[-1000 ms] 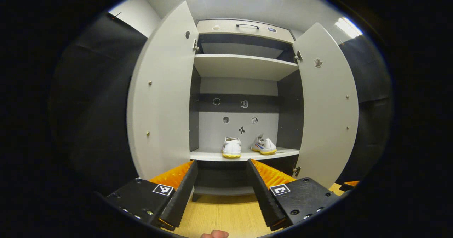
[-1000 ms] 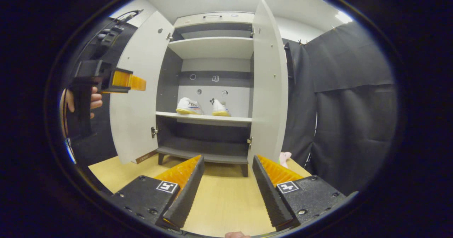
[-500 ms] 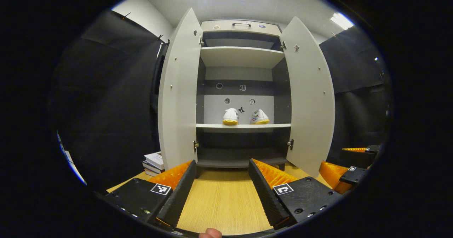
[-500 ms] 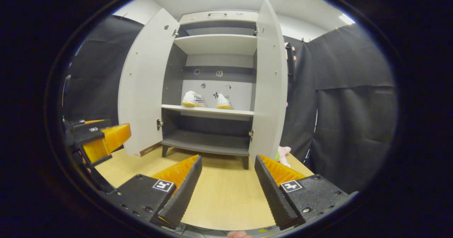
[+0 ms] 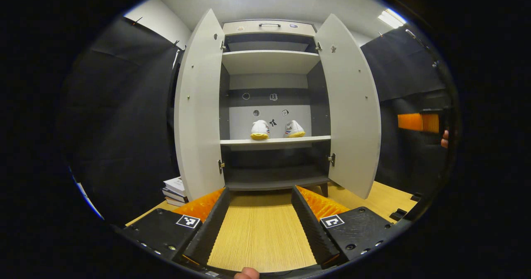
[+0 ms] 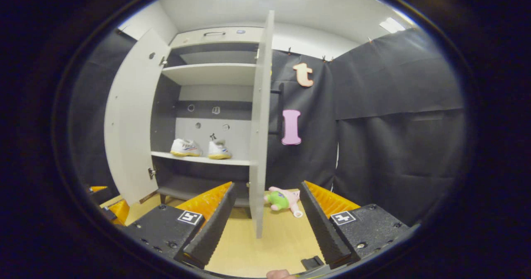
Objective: Grab one shoe with the right hand and put it into the shoe cabinet, grab the other shoe with the left hand and put it into the shoe cabinet; then close the right door with the right hand and the left door with the left hand.
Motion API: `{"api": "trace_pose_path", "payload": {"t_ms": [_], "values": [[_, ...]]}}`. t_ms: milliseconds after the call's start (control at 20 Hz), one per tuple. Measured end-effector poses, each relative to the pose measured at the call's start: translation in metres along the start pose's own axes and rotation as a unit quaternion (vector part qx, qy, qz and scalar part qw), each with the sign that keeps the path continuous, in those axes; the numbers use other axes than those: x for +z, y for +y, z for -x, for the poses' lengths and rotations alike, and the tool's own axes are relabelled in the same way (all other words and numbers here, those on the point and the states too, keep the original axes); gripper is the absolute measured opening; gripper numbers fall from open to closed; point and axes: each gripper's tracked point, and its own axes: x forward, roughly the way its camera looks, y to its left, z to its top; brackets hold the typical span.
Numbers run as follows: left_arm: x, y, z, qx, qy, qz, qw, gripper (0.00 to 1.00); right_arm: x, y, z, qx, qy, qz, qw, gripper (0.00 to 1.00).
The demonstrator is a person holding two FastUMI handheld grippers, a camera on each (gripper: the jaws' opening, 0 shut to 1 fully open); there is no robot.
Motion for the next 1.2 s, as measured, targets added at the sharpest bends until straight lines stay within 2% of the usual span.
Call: {"api": "trace_pose_path", "payload": {"t_ms": [150, 300, 500, 650, 950, 1200], "values": [[0.002, -0.002, -0.001, -0.006, -0.003, -0.006, 1.0, 0.9, 0.039, -0.038, -0.032, -0.027, -0.018, -0.004, 0.999, 0.97], [-0.001, -0.004, -0.002, -0.012, 0.002, -0.009, 1.0, 0.9, 0.07, -0.063, -0.07, -0.037, -0.018, -0.005, 0.999, 0.96], [-0.003, -0.003, -0.004, -0.014, 0.007, -0.011, 1.0, 0.92, 0.093, -0.084, -0.119, -0.04, -0.014, -0.025, 0.999, 0.97], [-0.005, -0.001, -0.005, -0.011, 0.012, -0.012, 1.0, 0.92, 0.106, -0.09, -0.148, -0.044, -0.018, -0.017, 0.999, 0.98], [-0.008, 0.0, -0.01, -0.011, 0.019, -0.012, 1.0, 0.92, 0.116, -0.085, -0.167, -0.048, -0.021, 0.022, 0.998, 0.98], [-0.01, -0.006, -0.014, -0.021, 0.026, -0.013, 0.999, 0.92, 0.116, -0.082, -0.168, -0.05, -0.023, 0.007, 0.998, 0.96]]}}
